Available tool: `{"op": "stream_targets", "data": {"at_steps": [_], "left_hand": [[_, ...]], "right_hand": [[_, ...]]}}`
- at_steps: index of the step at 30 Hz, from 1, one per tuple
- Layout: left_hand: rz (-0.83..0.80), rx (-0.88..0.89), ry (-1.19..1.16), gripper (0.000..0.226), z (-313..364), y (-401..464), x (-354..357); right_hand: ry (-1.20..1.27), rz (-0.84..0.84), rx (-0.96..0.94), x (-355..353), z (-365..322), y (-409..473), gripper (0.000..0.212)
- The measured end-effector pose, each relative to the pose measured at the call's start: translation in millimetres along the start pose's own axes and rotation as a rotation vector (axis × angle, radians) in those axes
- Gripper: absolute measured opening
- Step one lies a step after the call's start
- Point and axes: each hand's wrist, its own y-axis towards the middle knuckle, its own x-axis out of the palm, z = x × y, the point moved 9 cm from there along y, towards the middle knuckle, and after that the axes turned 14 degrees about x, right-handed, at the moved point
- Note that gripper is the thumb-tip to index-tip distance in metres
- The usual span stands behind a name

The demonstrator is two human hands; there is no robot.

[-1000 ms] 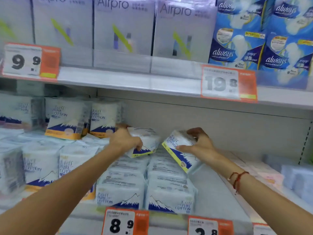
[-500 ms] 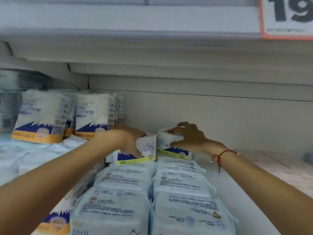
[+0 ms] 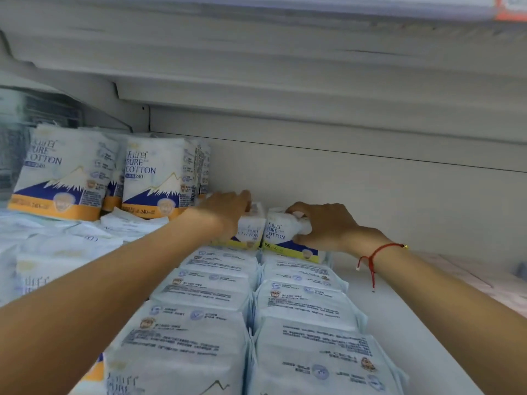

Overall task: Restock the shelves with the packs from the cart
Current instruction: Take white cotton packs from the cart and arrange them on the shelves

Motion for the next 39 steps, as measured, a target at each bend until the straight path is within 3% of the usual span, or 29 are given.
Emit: {"op": "stream_targets", "data": {"at_steps": [2, 6, 11, 16, 20, 24, 26, 31, 35, 39], "left_hand": [[-0.064, -0.005, 0.037, 0.060, -6.2, -4.6, 12.9], [-0.015, 0.029, 0.266, 0.066, -2.7, -6.6, 5.0], [-0.101, -0.012, 0.302, 0.067, 1.7, -3.9, 5.6], [-0.148, -0.015, 0.378, 0.065, 7.2, -6.0, 4.3], [-0.122, -0.043, 0.228, 0.072, 11.8, -27.5, 4.6], [0.051, -0.118, 0.193, 0.057, 22.8, -74.0, -26.1], [0.124, -0.120, 0.056, 0.053, 42.5, -101.9, -38.4], [0.248, -0.073, -0.268, 0.039, 118.8, -175.5, -61.0], [0.132, 0.017, -0.351, 0.031, 182.7, -214.5, -55.4], [-0.066, 0.119, -0.407, 0.028, 237.9, -244.7, -24.1]], "right_hand": [[0.010, 0.008, -0.002, 1.2, 1.0, -0.4, 0.051], [0.035, 0.000, -0.011, 11.4, 1.9, -4.2, 0.050], [-0.092, 0.060, 0.003, 5.8, 3.6, 0.8, 0.053], [-0.018, -0.013, 0.047, 13.3, 1.0, -3.7, 0.063], [0.086, -0.109, 0.099, -3.0, 5.4, -28.2, 0.076], [0.096, -0.181, 0.036, -27.3, 5.1, -81.9, 0.055], [0.186, -0.192, 0.023, -38.6, 8.6, -115.6, 0.051], [0.470, -0.054, 0.120, -67.8, 29.3, -200.0, 0.028], [0.498, -0.027, 0.166, -81.6, 37.0, -255.6, 0.016], [0.472, -0.324, 0.235, -71.3, 34.9, -299.3, 0.009]]}}
